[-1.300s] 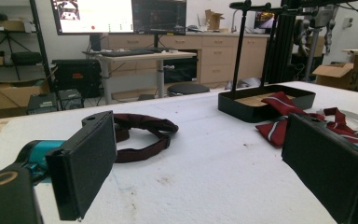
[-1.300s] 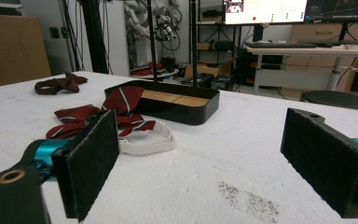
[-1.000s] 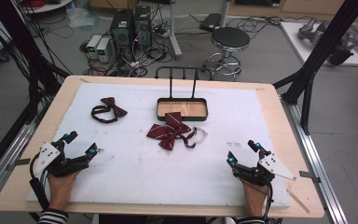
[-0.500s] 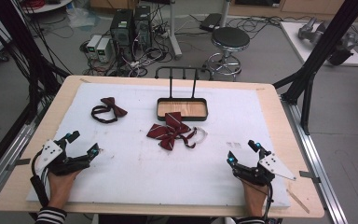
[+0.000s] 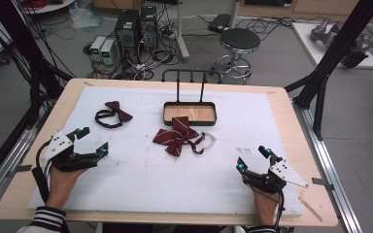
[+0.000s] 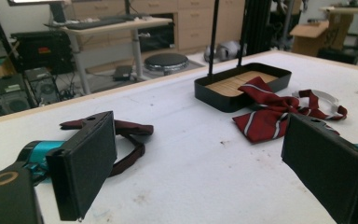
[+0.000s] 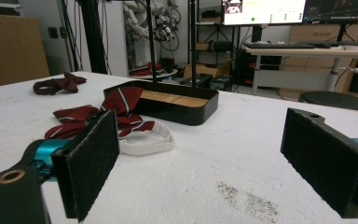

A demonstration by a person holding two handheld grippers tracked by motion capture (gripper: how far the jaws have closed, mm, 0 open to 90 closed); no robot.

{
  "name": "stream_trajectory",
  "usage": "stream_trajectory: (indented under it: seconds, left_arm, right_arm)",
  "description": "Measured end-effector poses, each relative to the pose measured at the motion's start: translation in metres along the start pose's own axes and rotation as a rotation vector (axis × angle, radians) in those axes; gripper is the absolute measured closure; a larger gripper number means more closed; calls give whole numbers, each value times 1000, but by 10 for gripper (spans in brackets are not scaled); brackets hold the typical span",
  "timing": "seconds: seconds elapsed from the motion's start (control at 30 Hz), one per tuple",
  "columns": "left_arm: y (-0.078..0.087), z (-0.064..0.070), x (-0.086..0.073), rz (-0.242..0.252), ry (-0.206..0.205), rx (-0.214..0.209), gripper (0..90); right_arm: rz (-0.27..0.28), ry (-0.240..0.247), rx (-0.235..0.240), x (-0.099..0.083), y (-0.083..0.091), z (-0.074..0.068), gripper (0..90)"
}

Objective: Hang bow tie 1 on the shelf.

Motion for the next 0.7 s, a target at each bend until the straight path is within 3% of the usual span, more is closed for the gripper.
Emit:
stream_trajectory:
  seconds: [0.3,0.7]
  left_arm:
    - [-25,14,26,-107,-58,-73,111]
    - [-60,40,60,-182,-97,-127,112]
  right_arm:
    - [1,0,-1,0,0,0,108]
    - [2,-1,1,0,0,0,108]
Point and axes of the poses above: each handheld gripper's, and its own axes: y roughly backward along the jaws, x roughly out of its top, z roughly to its right, the point moved 4 cm from there along -y, roughly forward along the jaws, and after that the axes turned 1 degree about -y, right-handed, at the moved point
